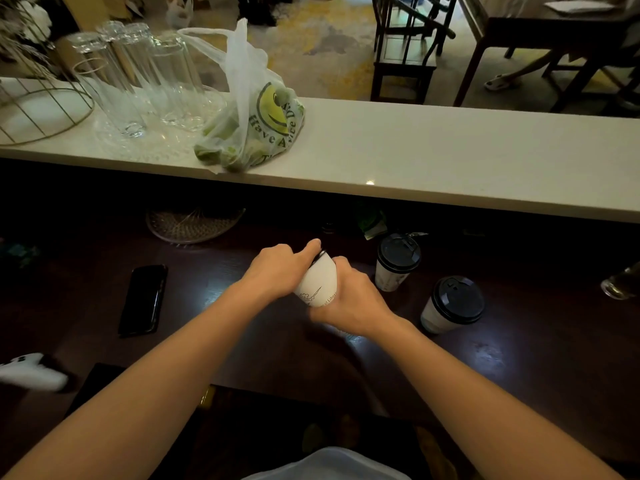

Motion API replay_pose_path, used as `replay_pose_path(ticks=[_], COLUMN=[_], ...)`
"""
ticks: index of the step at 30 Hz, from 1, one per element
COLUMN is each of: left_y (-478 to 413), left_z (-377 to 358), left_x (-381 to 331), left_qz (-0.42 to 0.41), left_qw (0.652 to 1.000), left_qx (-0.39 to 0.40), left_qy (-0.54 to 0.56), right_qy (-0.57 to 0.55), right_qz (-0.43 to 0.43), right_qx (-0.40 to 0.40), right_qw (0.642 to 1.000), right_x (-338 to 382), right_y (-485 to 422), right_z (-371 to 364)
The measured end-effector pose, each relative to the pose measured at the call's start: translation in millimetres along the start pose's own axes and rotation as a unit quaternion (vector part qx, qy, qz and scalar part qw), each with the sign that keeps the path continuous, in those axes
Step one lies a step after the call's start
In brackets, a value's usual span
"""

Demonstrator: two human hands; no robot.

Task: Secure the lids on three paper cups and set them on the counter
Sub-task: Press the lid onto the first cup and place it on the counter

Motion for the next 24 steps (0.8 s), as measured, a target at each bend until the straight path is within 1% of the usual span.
replay_pose_path(ticks=[2, 4, 6, 7, 8, 9, 11, 13, 15, 16, 18, 20, 22, 24], left_y=[-1.5, -0.6, -2.1, -3.5, -4.9, -6.4, -14.2, -24.5, -31.0, -32.0, -32.3, -30.3, -29.7, -28.6], left_z=[3.1, 7.6, 9.2, 7.6, 5.0, 2.8, -10.5, -36.4, -71.1, -90.4, -125.1, -148.2, -156.6, -156.1], left_x=[-4.5, -10.1, -3.9, 2.4, 10.3, 19.3, 43.1, 75.6, 110.9, 129.3, 158.9, 171.5, 171.8, 167.1], left_qz=[-0.038, -0.08, -0.083, -0.078, -0.076, -0.077, -0.068, -0.03, 0.019, 0.043, 0.069, 0.078, 0.09, 0.093], left_qw=[0.999, 0.994, 0.983, 0.973, 0.963, 0.962, 0.978, 0.99, 0.989, 0.986, 0.981, 0.979, 0.98, 0.979], left_qx=[-0.02, -0.044, -0.061, -0.069, -0.085, -0.109, -0.138, -0.136, -0.092, -0.061, -0.022, -0.011, -0.025, -0.047], left_qy=[0.025, 0.064, 0.149, 0.207, 0.243, 0.238, 0.14, 0.005, -0.116, -0.151, -0.18, -0.187, -0.175, -0.175], right_qy=[-0.044, -0.128, -0.232, -0.272, -0.303, -0.329, -0.366, -0.404, -0.434, -0.443, -0.447, -0.444, -0.437, -0.407], right_qz=[-0.011, -0.019, -0.02, -0.019, -0.025, -0.038, -0.064, -0.081, -0.095, -0.098, -0.099, -0.1, -0.096, -0.084], right_qx=[0.013, 0.035, 0.059, 0.059, 0.047, 0.031, 0.006, 0.009, 0.013, 0.014, 0.014, 0.007, -0.002, -0.009], right_qw=[0.999, 0.991, 0.971, 0.96, 0.952, 0.943, 0.929, 0.911, 0.896, 0.891, 0.889, 0.891, 0.894, 0.909], right_x=[-2.6, -2.8, -0.5, 0.5, -1.9, -4.9, -10.4, -13.3, -17.6, -19.0, -20.9, -24.7, -26.0, -28.0], right_y=[-1.8, -5.6, -7.6, -8.1, -8.6, -9.2, -9.6, -7.6, -4.9, -3.9, -2.2, -1.6, -1.2, -2.8], right_z=[-0.5, -1.2, -1.2, 2.0, 8.0, 14.4, 25.9, 32.0, 37.7, 40.9, 47.5, 54.0, 59.6, 64.2])
Point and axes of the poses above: each hand's wrist, its own y-axis away from the middle knuckle, its own z-axis out of the back of the hand, x = y × z, the point moved 10 cm from there along -y, towards the middle knuckle, and after that the axes turned 4 degrees about -y, right-handed, at the moved point
